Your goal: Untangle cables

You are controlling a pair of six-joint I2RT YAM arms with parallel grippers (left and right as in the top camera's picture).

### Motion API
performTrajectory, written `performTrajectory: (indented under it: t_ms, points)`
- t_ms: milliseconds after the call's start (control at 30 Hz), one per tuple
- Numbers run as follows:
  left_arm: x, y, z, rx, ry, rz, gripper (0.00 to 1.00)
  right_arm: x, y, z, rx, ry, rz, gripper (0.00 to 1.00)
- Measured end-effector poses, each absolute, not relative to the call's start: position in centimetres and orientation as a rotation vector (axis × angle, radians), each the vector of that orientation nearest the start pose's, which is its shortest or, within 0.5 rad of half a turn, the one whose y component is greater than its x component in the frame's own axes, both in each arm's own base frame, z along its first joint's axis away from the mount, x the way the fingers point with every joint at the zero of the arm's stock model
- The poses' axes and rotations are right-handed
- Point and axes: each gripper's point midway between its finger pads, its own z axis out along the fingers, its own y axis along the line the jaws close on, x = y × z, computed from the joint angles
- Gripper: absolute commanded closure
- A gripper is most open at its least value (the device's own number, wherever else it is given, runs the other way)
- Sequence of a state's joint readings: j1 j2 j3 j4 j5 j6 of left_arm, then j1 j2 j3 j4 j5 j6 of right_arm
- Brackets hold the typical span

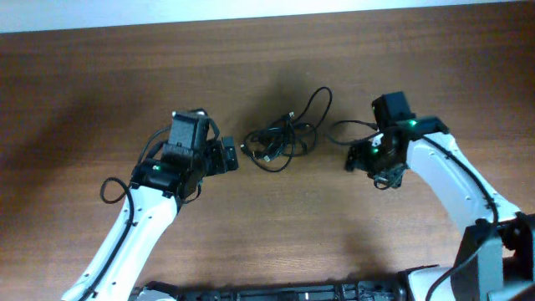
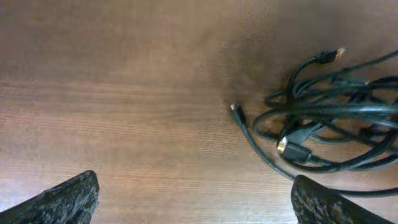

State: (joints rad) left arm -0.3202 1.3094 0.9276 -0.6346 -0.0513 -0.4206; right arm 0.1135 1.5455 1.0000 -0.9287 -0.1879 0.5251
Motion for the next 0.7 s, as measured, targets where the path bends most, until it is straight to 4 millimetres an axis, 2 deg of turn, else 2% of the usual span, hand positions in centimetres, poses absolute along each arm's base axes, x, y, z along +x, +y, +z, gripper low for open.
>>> performTrajectory:
  t_ms: [67,100,133,167,233,267,300,333,367,500,567,633,700]
  points:
    - [33.2,-10.6,13.3,-0.045,2.527,-0.248,0.01,27.3,6.3,6.1,0.647,3.024,0.369,0.20]
    - [33.9,-11.5,13.6,0.063,2.492,-0.273,0.05,27.2,6.4,6.1,0.647,3.027,0.382,0.20]
    - [34.7,-13.0,13.5,0.256,2.454,-0.310,0.15,27.2,6.6,6.2,0.645,3.028,0.394,0.20]
    - [34.6,-14.1,12.4,0.423,2.452,-0.326,0.16,27.2,6.6,6.2,0.645,3.029,0.399,0.20]
    - [35.4,-15.1,10.5,0.618,2.418,-0.318,0.16,27.2,6.7,6.2,0.644,3.029,0.409,0.20]
    - [35.7,-15.4,9.5,0.673,2.416,-0.315,0.25,27.2,6.7,6.2,0.644,3.029,0.410,0.20]
    - [36.1,-15.8,7.2,0.756,2.428,-0.312,0.36,27.2,6.8,6.2,0.645,3.029,0.416,0.20]
    - [36.1,-15.8,6.4,0.782,2.435,-0.309,0.45,27.2,6.8,6.2,0.644,3.029,0.416,0.20]
    - [36.2,-16.0,6.0,0.810,2.425,-0.307,0.62,27.2,6.8,6.2,0.643,3.029,0.420,0.20]
    - [36.6,-16.3,5.1,0.851,2.411,-0.306,0.82,27.2,6.9,6.2,0.644,3.029,0.421,0.20]
    - [36.7,-16.3,5.1,0.860,2.403,-0.306,0.80,27.2,6.9,6.2,0.643,3.029,0.421,0.20]
    - [36.7,-16.4,5.1,0.862,2.401,-0.306,0.64,27.2,6.9,6.2,0.644,3.028,0.421,0.20]
    - [36.7,-16.4,5.1,0.858,2.403,-0.310,0.64,27.3,6.9,6.2,0.644,3.028,0.421,0.20]
